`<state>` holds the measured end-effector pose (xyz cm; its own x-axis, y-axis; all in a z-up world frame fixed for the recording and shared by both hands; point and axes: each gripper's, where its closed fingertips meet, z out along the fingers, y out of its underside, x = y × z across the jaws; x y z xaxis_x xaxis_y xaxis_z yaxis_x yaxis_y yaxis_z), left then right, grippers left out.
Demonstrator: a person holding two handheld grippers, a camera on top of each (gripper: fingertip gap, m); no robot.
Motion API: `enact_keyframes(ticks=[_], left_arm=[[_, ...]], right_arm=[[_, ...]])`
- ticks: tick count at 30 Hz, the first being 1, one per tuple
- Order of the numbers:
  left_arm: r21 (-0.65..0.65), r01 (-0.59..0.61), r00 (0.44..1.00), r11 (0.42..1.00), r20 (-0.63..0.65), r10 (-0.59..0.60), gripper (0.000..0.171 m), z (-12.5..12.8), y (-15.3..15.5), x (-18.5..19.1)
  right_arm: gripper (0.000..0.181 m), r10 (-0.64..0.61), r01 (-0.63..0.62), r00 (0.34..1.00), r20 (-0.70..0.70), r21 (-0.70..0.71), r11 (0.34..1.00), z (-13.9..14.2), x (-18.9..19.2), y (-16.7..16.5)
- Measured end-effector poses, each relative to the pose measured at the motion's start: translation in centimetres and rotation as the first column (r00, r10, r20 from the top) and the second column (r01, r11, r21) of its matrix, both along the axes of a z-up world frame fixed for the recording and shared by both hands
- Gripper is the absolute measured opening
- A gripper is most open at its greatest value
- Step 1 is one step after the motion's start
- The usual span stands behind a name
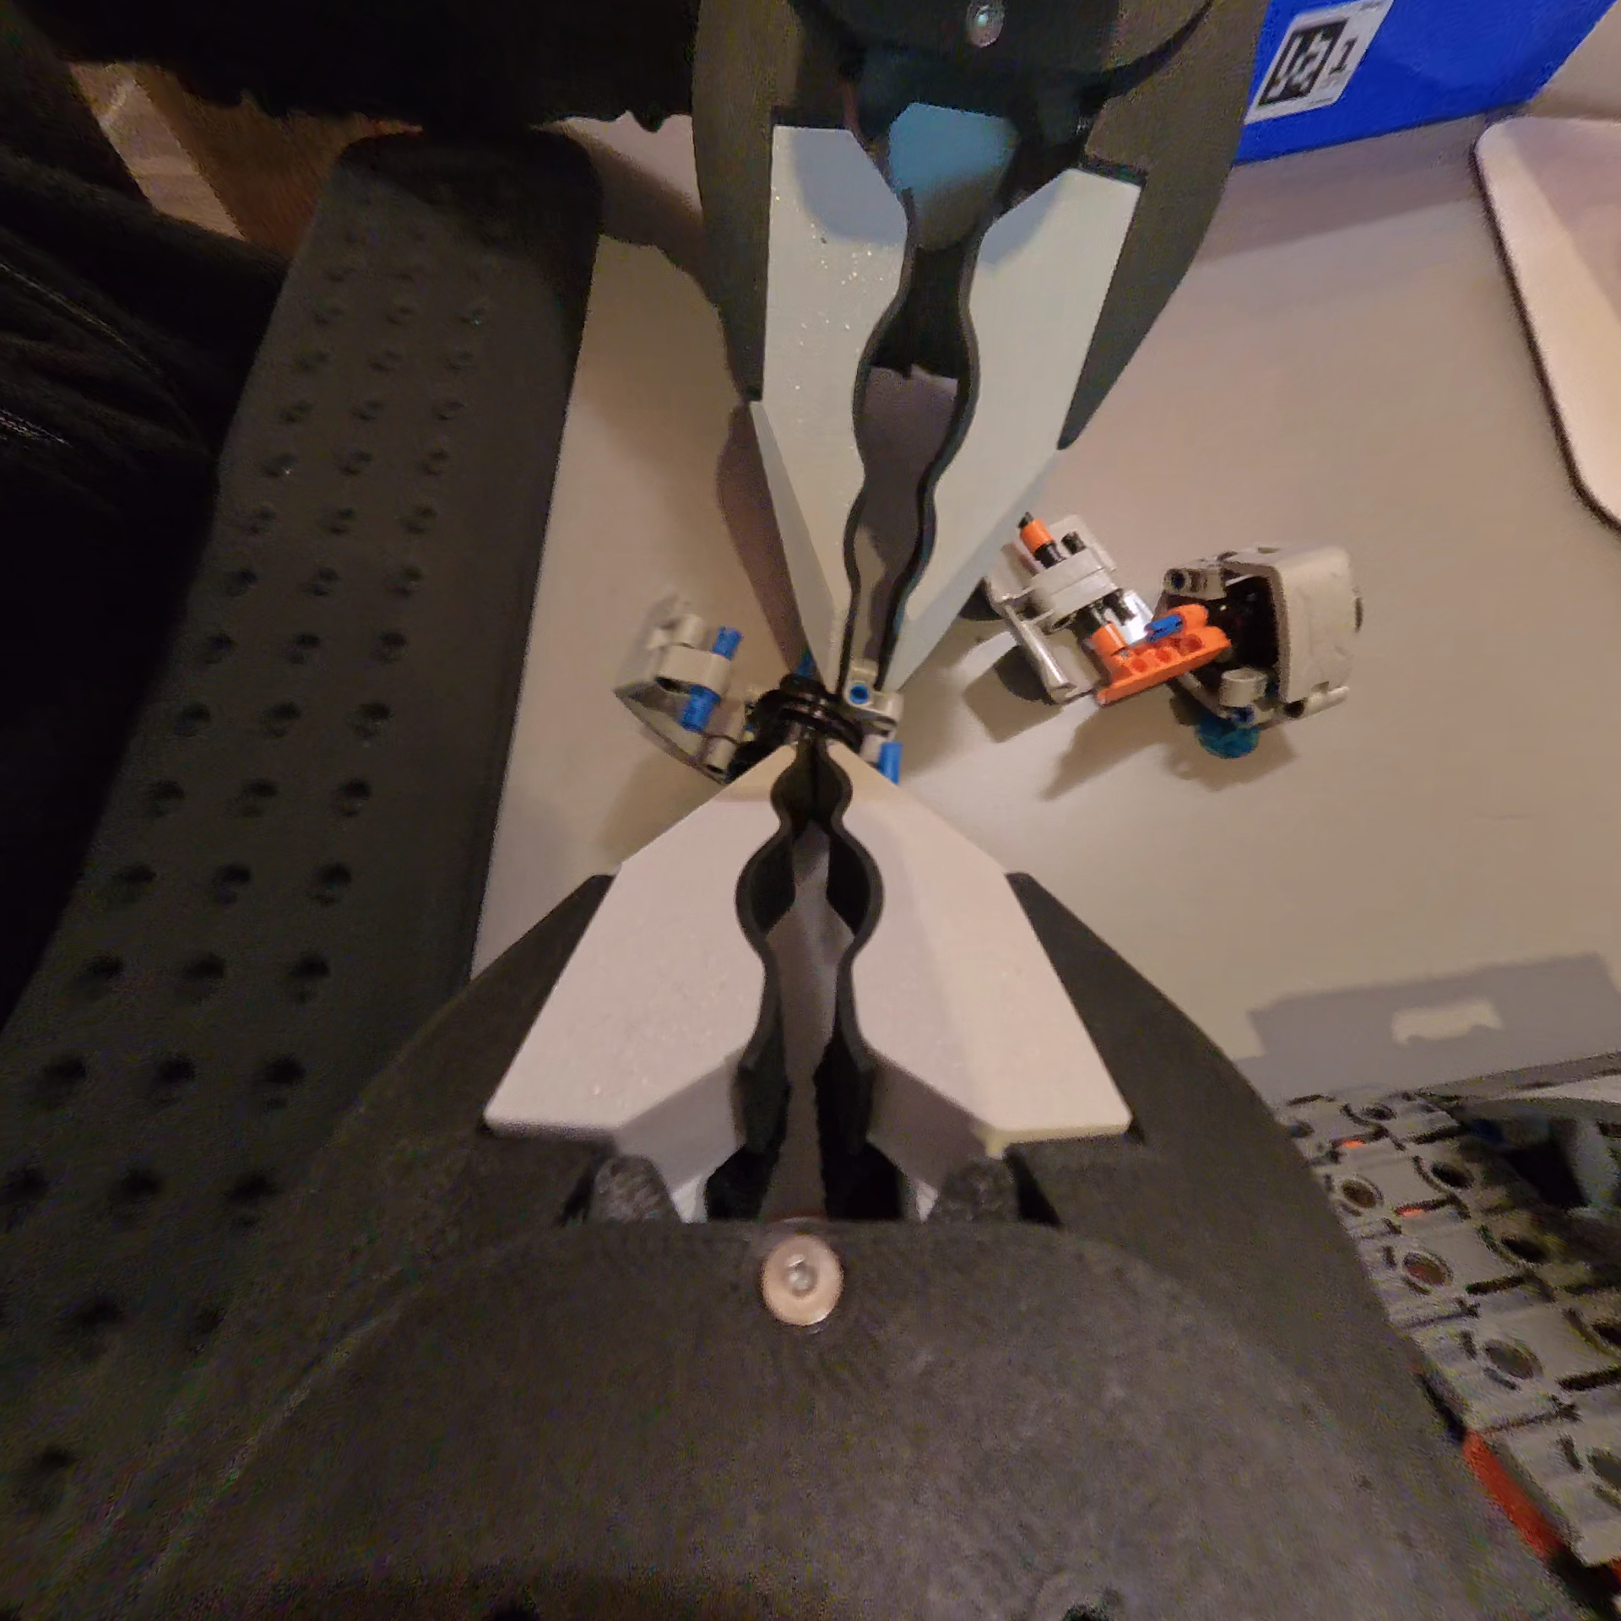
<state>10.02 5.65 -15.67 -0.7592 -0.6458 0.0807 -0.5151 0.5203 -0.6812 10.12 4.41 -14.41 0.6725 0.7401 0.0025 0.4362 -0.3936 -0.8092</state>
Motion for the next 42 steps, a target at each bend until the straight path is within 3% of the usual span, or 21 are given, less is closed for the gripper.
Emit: enact_keyframes(ticks=[5,12,14,17,26,30,37,42], left_arm=[[0.031,-0.053,0.995,0.998,0.089,0.05,0.005,0.5,0.5,-0.2],[0.057,-0.039,0.995,0.998,0.097,0.033,0.005,0.3,0.0,-1.3],[0.067,-0.066,0.992,0.996,0.116,0.058,0.005,0.5,0.5,-1.2],[0.053,-0.091,0.989,0.994,0.12,0.084,0.004,0.9,0.8,-1.3],[0.057,-0.162,0.98,0.985,0.13,0.154,0.005,0.9,1.9,-1.9],[0.05,-0.162,0.978,0.986,0.144,0.154,0.005,0.9,1.8,-2.3],[0.02,-0.159,0.971,0.987,0.182,0.153,0.005,1.4,1.7,-2.7],[0.02,-0.162,0.962,0.987,0.224,0.153,0.005,1.6,1.7,-3.0]], right_arm=[[0.0,-0.018,0.018,1.0,-0.009,0.01,1.0,0.3,0.5,0.2],[0.0,-0.103,0.103,0.995,0.0,-0.009,0.995,1.2,3.4,0.1],[0.0,-0.192,0.192,0.981,0.028,-0.007,0.981,1.3,5.5,0.2],[0.014,-0.318,0.32,0.946,0.06,-0.02,0.947,0.9,7.6,0.6],[0.029,-0.496,0.521,0.837,0.229,-0.06,0.851,-2.3,7.9,3.7],[0.026,-0.53,0.56,0.82,0.216,-0.111,0.821,-3.3,7.6,4.5],[0.002,-0.577,0.604,0.79,0.207,-0.102,0.791,-3.5,7.7,5.5],[0.001,-0.546,0.574,0.81,0.211,-0.098,0.813,-3.4,7.6,4.4]])
